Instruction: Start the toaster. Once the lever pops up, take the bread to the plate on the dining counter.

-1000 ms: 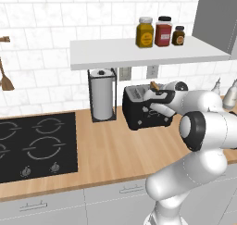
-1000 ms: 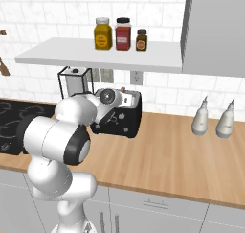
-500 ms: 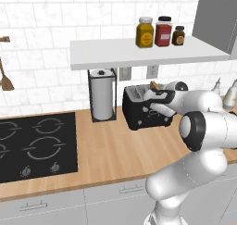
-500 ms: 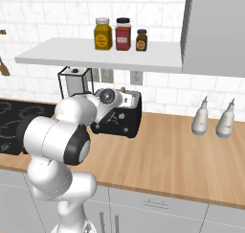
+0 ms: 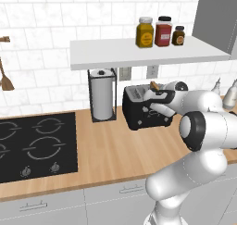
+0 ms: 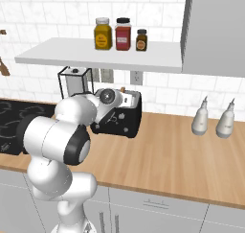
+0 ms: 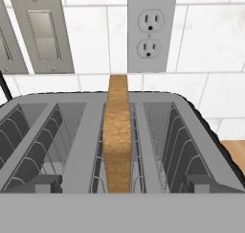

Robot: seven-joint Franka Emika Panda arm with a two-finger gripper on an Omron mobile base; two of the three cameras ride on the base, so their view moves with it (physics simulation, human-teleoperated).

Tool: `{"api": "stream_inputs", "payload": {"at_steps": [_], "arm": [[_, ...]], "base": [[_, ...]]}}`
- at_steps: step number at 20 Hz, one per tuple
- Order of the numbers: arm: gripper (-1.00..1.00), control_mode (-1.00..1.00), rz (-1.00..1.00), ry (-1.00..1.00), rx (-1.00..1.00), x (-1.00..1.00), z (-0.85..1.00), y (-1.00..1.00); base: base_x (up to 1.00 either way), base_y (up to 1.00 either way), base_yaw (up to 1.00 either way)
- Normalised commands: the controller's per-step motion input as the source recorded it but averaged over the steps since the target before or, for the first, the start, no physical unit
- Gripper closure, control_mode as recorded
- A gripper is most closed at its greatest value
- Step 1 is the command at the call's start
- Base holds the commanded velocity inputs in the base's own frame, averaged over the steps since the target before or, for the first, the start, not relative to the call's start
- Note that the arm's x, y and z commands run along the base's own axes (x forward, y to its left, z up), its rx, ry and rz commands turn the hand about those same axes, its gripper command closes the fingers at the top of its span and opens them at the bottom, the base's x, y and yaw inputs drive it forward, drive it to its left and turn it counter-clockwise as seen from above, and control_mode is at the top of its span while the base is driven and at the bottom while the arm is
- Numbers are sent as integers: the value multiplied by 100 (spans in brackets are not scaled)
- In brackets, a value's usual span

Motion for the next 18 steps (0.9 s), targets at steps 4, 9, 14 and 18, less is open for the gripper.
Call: {"api": "stream_inputs", "payload": {"at_steps": [4,9,14,18], "arm": [[-100,-100,0,0,0,0,0,0],[-100,-100,0,0,0,0,0,0],[-100,-100,0,0,0,0,0,0],[-100,-100,0,0,0,7,0,0]], "base": [[0,0,0],[0,0,0],[0,0,0],[0,0,0]]}}
